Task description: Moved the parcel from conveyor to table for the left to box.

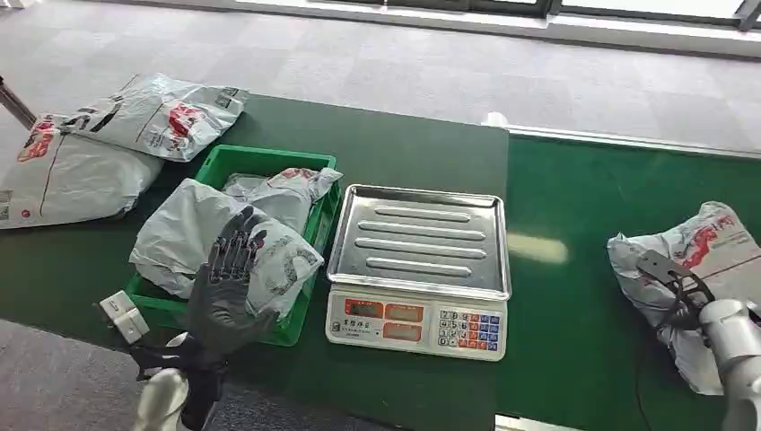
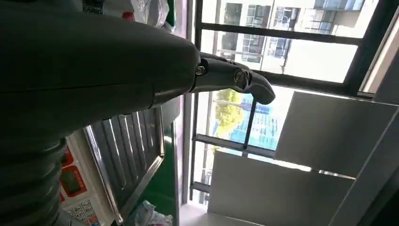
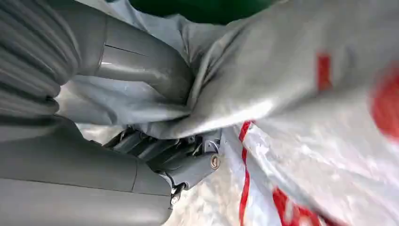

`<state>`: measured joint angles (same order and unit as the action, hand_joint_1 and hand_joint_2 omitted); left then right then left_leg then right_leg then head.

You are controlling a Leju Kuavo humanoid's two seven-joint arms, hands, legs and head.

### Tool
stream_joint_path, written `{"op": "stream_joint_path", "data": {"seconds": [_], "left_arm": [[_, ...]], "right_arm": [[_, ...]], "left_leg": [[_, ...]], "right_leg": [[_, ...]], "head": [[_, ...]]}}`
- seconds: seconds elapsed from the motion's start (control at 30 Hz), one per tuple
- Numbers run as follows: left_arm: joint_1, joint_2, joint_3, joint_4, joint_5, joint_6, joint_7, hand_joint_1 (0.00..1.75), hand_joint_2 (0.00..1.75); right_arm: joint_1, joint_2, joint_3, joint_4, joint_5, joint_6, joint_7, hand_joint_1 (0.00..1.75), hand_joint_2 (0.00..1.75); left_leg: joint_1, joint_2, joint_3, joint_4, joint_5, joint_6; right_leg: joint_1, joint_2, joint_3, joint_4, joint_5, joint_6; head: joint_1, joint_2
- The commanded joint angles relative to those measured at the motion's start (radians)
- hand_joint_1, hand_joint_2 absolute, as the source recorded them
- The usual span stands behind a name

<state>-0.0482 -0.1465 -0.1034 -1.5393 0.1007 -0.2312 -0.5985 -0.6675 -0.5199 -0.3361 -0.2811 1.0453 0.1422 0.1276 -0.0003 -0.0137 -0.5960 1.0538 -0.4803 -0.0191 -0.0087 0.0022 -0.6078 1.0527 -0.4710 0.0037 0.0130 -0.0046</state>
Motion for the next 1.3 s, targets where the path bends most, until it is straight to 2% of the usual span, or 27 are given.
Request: {"op": "stream_joint_path", "data": {"seconds": [0.03, 0.07, 0.1, 0.17, 0.2, 0.23, 0.27, 0.3, 0.37, 0.4, 0.43, 0.5, 0.6, 0.77, 0.8, 0.83, 0.87, 0.9, 0.97, 1.0, 1.1, 1.27, 1.3], "left_arm": [[0.039, 0.021, 0.01, -0.043, 0.005, 0.033, 0.006, 0.0, 1.75], [0.043, 0.019, 0.011, -0.048, 0.006, 0.034, 0.006, 0.0, 1.75], [0.045, 0.012, 0.012, -0.05, 0.006, 0.035, 0.006, 0.0, 1.75], [0.046, 0.009, 0.012, -0.053, 0.004, 0.037, 0.008, 0.0, 1.75], [0.043, 0.006, 0.012, -0.051, 0.004, 0.035, 0.008, 0.0, 1.75], [0.036, 0.005, 0.012, -0.044, 0.0, 0.037, 0.008, 0.0, 1.75], [0.023, 0.008, 0.011, -0.035, -0.004, 0.041, 0.006, 0.0, 1.75], [0.001, 0.015, 0.009, -0.016, -0.008, 0.045, 0.005, 0.0, 1.75], [-0.024, 0.023, 0.009, 0.001, -0.009, 0.042, 0.003, 0.0, 1.75], [-0.039, 0.024, 0.013, 0.01, -0.009, 0.041, 0.002, 0.0, 1.75], [-0.055, 0.03, 0.01, 0.021, -0.013, 0.035, 0.006, 0.0, 1.75], [-0.061, 0.036, 0.004, 0.042, -0.02, 0.017, 0.006, 0.0, 1.75], [-0.05, 0.036, 0.004, 0.04, -0.025, 0.009, -0.002, 0.0, 1.75], [-0.047, 0.035, 0.004, 0.037, -0.025, 0.007, -0.002, 0.0, 1.75], [-0.047, 0.035, 0.004, 0.037, -0.025, 0.007, -0.002, 0.0, 1.75], [-0.047, 0.035, 0.004, 0.037, -0.025, 0.007, -0.002, 0.0, 1.75], [-0.049, 0.035, 0.004, 0.037, -0.025, 0.007, -0.002, 0.0, 1.75], [-0.05, 0.037, 0.003, 0.044, -0.029, 0.004, -0.002, 0.0, 1.75], [-0.044, 0.031, 0.005, 0.054, -0.047, 0.002, -0.009, 0.0, 1.75], [-0.041, 0.025, 0.008, 0.059, -0.056, 0.002, -0.012, 0.0, 1.75], [-0.046, 0.014, 0.016, 0.058, -0.07, -0.002, -0.016, 0.0, 1.75], [-0.038, 0.016, 0.042, 0.0, -0.066, 0.008, 0.009, 0.0, 1.75], [-0.03, 0.017, 0.047, -0.012, -0.065, 0.009, 0.012, 0.0, 1.75]], "right_arm": [[-0.092, 0.132, -0.103, -0.075, -0.079, -0.382, -0.293, 1.75, 1.75], [-0.09, 0.146, -0.11, -0.104, -0.1, -0.425, -0.336, 1.75, 1.75], [-0.078, 0.172, -0.13, -0.149, -0.153, -0.481, -0.429, 1.75, 1.75], [-0.058, 0.189, -0.119, -0.204, -0.178, -0.477, -0.436, 1.75, 1.75], [-0.03, 0.217, -0.13, -0.286, -0.257, -0.524, -0.585, 1.75, 1.75], [0.029, 0.251, -0.099, -0.406, -0.333, -0.522, -0.627, 1.75, 1.75], [0.087, 0.304, -0.084, -0.565, -0.472, -0.453, -0.727, 1.75, 1.75], [0.192, 0.368, -0.004, -0.801, -0.513, -0.433, -0.712, 1.75, 1.75], [0.29, 0.404, 0.134, -1.021, -0.543, -0.395, -0.734, 1.75, 1.75], [0.327, 0.426, 0.211, -1.117, -0.524, -0.428, -0.65, 1.75, 1.75], [0.359, 0.385, 0.361, -1.185, -0.444, -0.4, -0.695, 1.75, 1.75], [0.418, 0.394, 0.547, -1.269, -0.256, -0.374, -0.634, 1.75, 1.75], [0.428, 0.382, 0.589, -1.261, -0.252, -0.413, -0.606, 1.75, 1.75], [0.419, 0.359, 0.567, -1.246, -0.283, -0.412, -0.626, 1.75, 1.75], [0.419, 0.359, 0.567, -1.246, -0.283, -0.412, -0.626, 1.75, 1.75], [0.419, 0.359, 0.567, -1.246, -0.283, -0.412, -0.626, 1.75, 1.75], [0.415, 0.35, 0.577, -1.242, -0.268, -0.4, -0.631, 1.75, 1.75], [0.409, 0.346, 0.632, -1.228, -0.174, -0.344, -0.605, 1.75, 1.75], [0.389, 0.371, 0.729, -1.177, -0.103, -0.229, -0.569, 1.75, 1.75], [0.367, 0.392, 0.783, -1.127, -0.074, -0.209, -0.549, 1.75, 1.75], [0.329, 0.411, 0.869, -1.054, -0.045, -0.175, -0.501, 1.75, 1.75], [0.273, 0.371, 0.911, -1.038, -0.079, -0.101, -0.436, 1.75, 1.75], [0.262, 0.37, 0.914, -1.024, -0.077, -0.099, -0.433, 0.0, 1.75]], "left_leg": [[0.0, 0.009, 0.002, -0.002, 0.0, 0.0], [-0.001, 0.012, 0.003, -0.005, 0.001, 0.0], [-0.001, 0.01, 0.002, -0.003, 0.0, 0.0], [0.0, 0.011, 0.002, -0.004, 0.001, 0.0], [0.0, 0.008, 0.002, -0.002, 0.0, 0.0], [0.0, 0.012, 0.005, -0.009, 0.003, -0.001], [0.0, 0.008, 0.003, -0.004, 0.001, -0.001], [0.001, 0.008, 0.004, -0.005, 0.002, -0.001], [0.001, 0.009, 0.004, -0.007, 0.002, -0.002], [0.001, 0.009, 0.004, -0.008, 0.002, -0.002], [0.001, 0.005, 0.002, -0.005, 0.002, -0.002], [0.001, 0.006, 0.002, -0.005, 0.002, -0.002], [0.002, 0.007, 0.004, -0.009, 0.003, -0.004], [0.001, 0.0, 0.003, -0.007, 0.004, -0.004], [0.002, 0.001, 0.006, -0.014, 0.007, -0.004], [0.002, 0.0, 0.003, -0.008, 0.004, -0.004], [0.002, 0.002, 0.004, -0.009, 0.004, -0.004], [0.001, 0.001, 0.003, -0.008, 0.004, -0.004], [0.001, 0.002, 0.003, -0.008, 0.004, -0.004], [0.001, 0.004, 0.004, -0.009, 0.004, -0.004], [0.002, 0.008, 0.007, -0.012, 0.005, -0.005], [0.002, 0.003, 0.002, -0.007, 0.005, -0.005], [0.002, 0.004, 0.003, -0.008, 0.005, -0.005]], "right_leg": [[0.0, 0.008, -0.001, -0.002, 0.003, 0.0], [0.0, 0.01, -0.001, -0.004, 0.004, 0.0], [-0.001, 0.009, -0.002, -0.002, 0.003, 0.0], [0.0, 0.01, -0.001, -0.003, 0.004, -0.001], [0.0, 0.007, -0.001, -0.002, 0.002, 0.0], [0.0, 0.01, 0.001, -0.008, 0.006, -0.001], [0.001, 0.007, 0.0, -0.003, 0.003, -0.001], [0.001, 0.007, 0.001, -0.005, 0.004, -0.001], [0.001, 0.008, 0.001, -0.006, 0.004, -0.001], [0.001, 0.007, 0.0, -0.006, 0.004, -0.002], [0.001, 0.005, 0.0, -0.003, 0.002, -0.001], [0.001, 0.006, -0.002, -0.002, 0.002, -0.002], [0.002, 0.007, -0.001, -0.003, 0.002, -0.002], [0.001, -0.001, -0.002, -0.002, 0.0, -0.002], [0.002, 0.0, 0.002, -0.01, 0.003, -0.002], [0.001, 0.0, -0.001, -0.003, 0.0, -0.002], [0.001, 0.001, 0.0, -0.005, 0.001, -0.002], [0.001, 0.001, -0.001, -0.003, 0.0, -0.002], [0.001, 0.002, -0.001, -0.003, 0.001, -0.003], [0.001, 0.004, 0.0, -0.005, 0.002, -0.003], [0.002, 0.008, 0.001, -0.008, 0.005, -0.004], [0.002, 0.002, -0.002, -0.003, 0.002, -0.004], [0.002, 0.003, -0.002, -0.003, 0.003, -0.004]], "head": [[0.0, 0.0], [0.0, 0.0], [0.0, 0.0], [0.0, 0.0], [0.0, 0.0], [0.0, 0.0], [0.0, 0.0], [0.0, 0.0], [0.0, 0.0], [0.0, 0.0], [0.0, 0.0], [0.0, 0.0], [0.0, 0.0], [0.0, 0.0], [0.0, 0.0], [0.0, 0.0], [0.0, 0.0], [0.0, 0.0], [0.0, 0.0], [0.0, 0.0], [0.0, 0.0], [0.0, 0.0], [0.0, 0.0]]}}
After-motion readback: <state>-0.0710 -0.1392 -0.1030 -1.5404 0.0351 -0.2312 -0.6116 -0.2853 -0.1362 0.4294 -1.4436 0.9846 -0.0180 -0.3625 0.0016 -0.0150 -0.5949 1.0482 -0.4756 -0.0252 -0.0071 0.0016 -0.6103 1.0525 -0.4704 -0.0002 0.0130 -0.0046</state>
